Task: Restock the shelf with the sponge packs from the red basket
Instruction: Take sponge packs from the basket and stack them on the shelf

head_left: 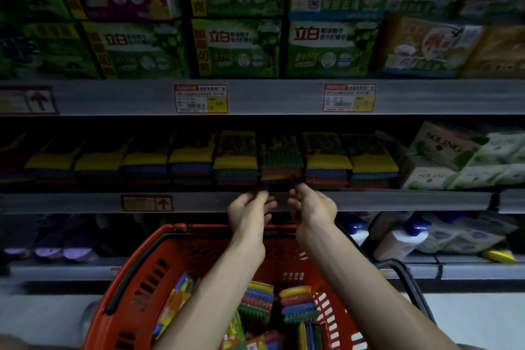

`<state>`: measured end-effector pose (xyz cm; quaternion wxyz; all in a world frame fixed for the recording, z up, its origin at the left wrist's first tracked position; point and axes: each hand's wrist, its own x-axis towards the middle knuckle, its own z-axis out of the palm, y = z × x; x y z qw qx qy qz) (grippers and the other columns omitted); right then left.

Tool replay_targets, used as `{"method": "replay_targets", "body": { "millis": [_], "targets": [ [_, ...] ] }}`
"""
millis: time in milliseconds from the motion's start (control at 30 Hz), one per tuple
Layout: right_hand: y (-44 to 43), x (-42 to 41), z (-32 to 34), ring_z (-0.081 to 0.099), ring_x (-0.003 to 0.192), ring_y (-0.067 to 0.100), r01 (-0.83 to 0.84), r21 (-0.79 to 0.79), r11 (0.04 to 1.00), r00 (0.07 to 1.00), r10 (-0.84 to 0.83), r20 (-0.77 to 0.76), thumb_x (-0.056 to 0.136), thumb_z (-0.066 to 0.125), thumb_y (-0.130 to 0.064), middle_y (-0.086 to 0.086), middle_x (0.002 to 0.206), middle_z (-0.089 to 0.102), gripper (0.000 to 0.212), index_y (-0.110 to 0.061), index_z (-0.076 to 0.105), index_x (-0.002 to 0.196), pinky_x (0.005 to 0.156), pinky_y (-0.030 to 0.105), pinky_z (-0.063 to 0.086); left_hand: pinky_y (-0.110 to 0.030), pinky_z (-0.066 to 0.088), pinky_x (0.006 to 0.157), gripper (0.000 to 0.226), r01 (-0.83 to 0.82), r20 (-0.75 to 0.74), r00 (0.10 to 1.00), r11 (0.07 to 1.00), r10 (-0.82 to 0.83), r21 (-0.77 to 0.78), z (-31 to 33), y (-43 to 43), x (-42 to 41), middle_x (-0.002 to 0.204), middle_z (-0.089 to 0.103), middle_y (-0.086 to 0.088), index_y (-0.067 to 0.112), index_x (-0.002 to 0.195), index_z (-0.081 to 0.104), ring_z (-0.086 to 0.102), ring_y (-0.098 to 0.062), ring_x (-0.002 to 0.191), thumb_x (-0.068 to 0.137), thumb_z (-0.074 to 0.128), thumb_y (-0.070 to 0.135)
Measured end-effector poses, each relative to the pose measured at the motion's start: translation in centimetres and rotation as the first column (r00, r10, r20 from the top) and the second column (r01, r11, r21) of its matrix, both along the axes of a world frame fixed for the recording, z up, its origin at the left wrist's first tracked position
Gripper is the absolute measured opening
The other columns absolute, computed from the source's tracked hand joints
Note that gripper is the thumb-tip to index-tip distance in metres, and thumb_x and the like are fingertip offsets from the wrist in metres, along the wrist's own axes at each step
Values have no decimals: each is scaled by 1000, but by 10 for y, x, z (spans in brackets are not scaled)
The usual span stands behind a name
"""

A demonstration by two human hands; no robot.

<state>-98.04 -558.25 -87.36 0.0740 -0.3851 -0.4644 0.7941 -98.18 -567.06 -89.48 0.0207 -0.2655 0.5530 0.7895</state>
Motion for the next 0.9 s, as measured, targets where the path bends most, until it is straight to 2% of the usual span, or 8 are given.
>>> {"method": "replay_targets", "body": {
  "millis": [200, 333, 533, 667, 733, 800, 900],
  "targets": [
    [-3, -1, -2, 54, 52, 13, 17, -19, 1000, 1000, -17, 12, 93, 74, -11, 4, 68, 67, 23, -9, 61, 74, 48, 26, 39, -26, 54, 66, 9, -16, -3, 1000, 1000, 16, 6, 1, -1, -2, 93, 76, -6, 7, 107, 69, 74, -15, 82, 100, 63, 9],
    [-5, -5, 1, 54, 51, 13, 26, -47, 999, 999, -25, 22, 92, 74, -10, 4, 67, 66, 24, -8, 60, 73, 46, 26, 38, -27, 55, 68, 5, -18, 7, 1000, 1000, 18, 6, 3, 2, -2, 90, 74, -3, 11, 100, 67, 73, -14, 80, 100, 63, 8],
    [-7, -7, 5, 53, 51, 13, 41, -74, 996, 997, -36, 63, 89, 77, -10, 4, 68, 65, 18, -6, 62, 80, 40, 23, 41, -27, 55, 67, 34, -16, 26, 1000, 1000, 15, 19, 5, 3, -2, 97, 73, -4, 1, 133, 59, 74, -14, 81, 100, 63, 8],
    [-9, -7, 4, 46, 45, 13, 61, -65, 996, 995, -56, 84, 87, 76, -11, 5, 60, 59, 19, -6, 62, 77, 42, 26, 38, -29, 56, 70, 43, -22, 22, 1000, 1000, 22, 6, 5, 7, -3, 94, 69, -2, -1, 142, 51, 74, -14, 78, 100, 62, 6],
    [-9, -4, 3, 44, 42, 13, 75, -68, 995, 995, -69, 78, 87, 76, -10, 5, 57, 56, 20, -7, 61, 74, 43, 27, 37, -31, 56, 75, 36, -1, 15, 1000, 1000, 1, -7, 7, 9, -2, 96, 70, -4, 1, 136, 55, 74, -14, 77, 100, 61, 6],
    [-8, -3, 0, 44, 41, 13, 76, -60, 995, 995, -72, 69, 87, 77, -11, 4, 56, 56, 22, -8, 62, 71, 43, 27, 36, -32, 56, 77, 16, 29, 10, 1000, 999, -29, -27, 8, 9, 0, 97, 73, -5, 6, 116, 64, 74, -14, 78, 101, 60, 6],
    [-7, -3, -1, 46, 44, 13, 45, -52, 998, 998, -43, 46, 89, 77, -11, 5, 59, 58, 25, -9, 60, 70, 44, 28, 37, -33, 56, 78, 9, 70, -1, 998, 996, -70, -53, 13, 6, 3, 92, 75, -3, 12, 105, 68, 75, -14, 81, 101, 60, 8]
  ]
}}
